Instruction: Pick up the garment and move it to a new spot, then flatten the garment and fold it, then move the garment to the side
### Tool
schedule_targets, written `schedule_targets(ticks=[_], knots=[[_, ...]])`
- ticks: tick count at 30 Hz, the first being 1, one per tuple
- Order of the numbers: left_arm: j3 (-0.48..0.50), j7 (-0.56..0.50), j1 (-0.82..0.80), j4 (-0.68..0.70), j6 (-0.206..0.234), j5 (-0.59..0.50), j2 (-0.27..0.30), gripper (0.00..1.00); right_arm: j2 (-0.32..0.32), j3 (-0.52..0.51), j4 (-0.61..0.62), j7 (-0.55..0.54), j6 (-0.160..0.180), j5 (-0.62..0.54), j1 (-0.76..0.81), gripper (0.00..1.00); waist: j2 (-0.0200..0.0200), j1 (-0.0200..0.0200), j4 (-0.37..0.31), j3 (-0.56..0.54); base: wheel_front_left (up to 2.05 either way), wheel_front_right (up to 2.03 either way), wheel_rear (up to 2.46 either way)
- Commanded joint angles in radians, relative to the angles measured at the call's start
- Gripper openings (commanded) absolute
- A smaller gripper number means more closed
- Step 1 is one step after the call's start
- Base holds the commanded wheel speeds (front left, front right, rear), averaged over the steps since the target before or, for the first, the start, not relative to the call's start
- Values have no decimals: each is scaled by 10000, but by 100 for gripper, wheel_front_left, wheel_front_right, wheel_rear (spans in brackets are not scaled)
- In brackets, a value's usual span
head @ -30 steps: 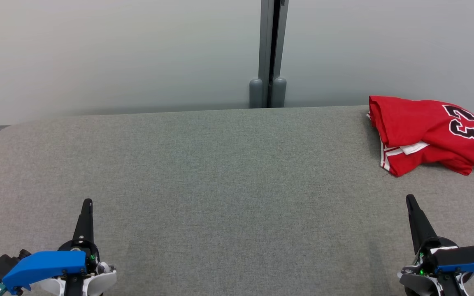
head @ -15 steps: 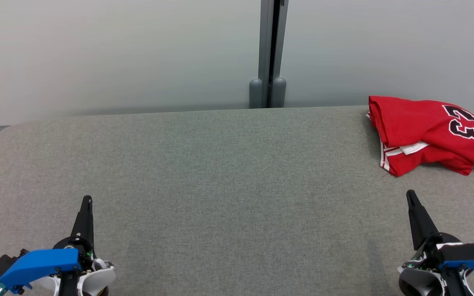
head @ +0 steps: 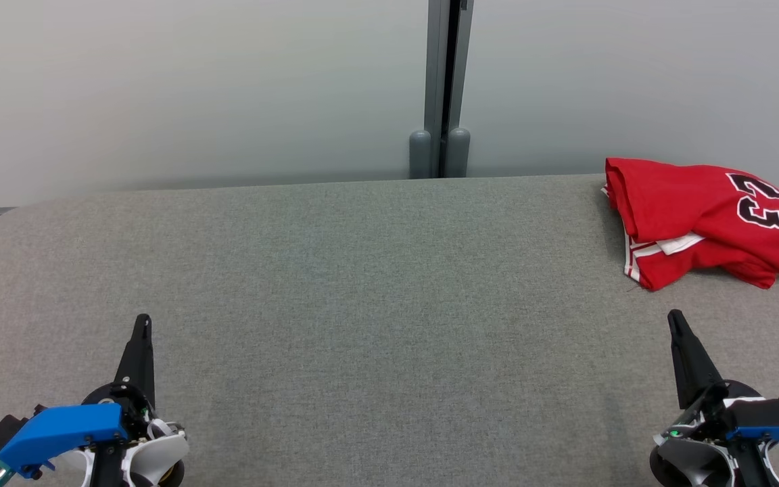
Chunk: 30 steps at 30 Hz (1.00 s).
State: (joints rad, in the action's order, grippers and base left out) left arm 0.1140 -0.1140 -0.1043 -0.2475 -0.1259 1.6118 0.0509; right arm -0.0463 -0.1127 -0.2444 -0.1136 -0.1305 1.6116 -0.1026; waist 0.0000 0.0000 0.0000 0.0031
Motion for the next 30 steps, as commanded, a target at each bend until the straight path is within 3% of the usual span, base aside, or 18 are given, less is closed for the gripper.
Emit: schedule_targets(ticks=[1,30], knots=[[19,-42,-102,37,-93,19,-13,0,-72,-33,-16,-37,-4,24,-119,0,0,0,0,0,0,0,0],[16,-40,-102,39,-93,20,-13,0,-73,-30,-15,-35,-4,26,-115,0,0,0,0,0,0,0,0]])
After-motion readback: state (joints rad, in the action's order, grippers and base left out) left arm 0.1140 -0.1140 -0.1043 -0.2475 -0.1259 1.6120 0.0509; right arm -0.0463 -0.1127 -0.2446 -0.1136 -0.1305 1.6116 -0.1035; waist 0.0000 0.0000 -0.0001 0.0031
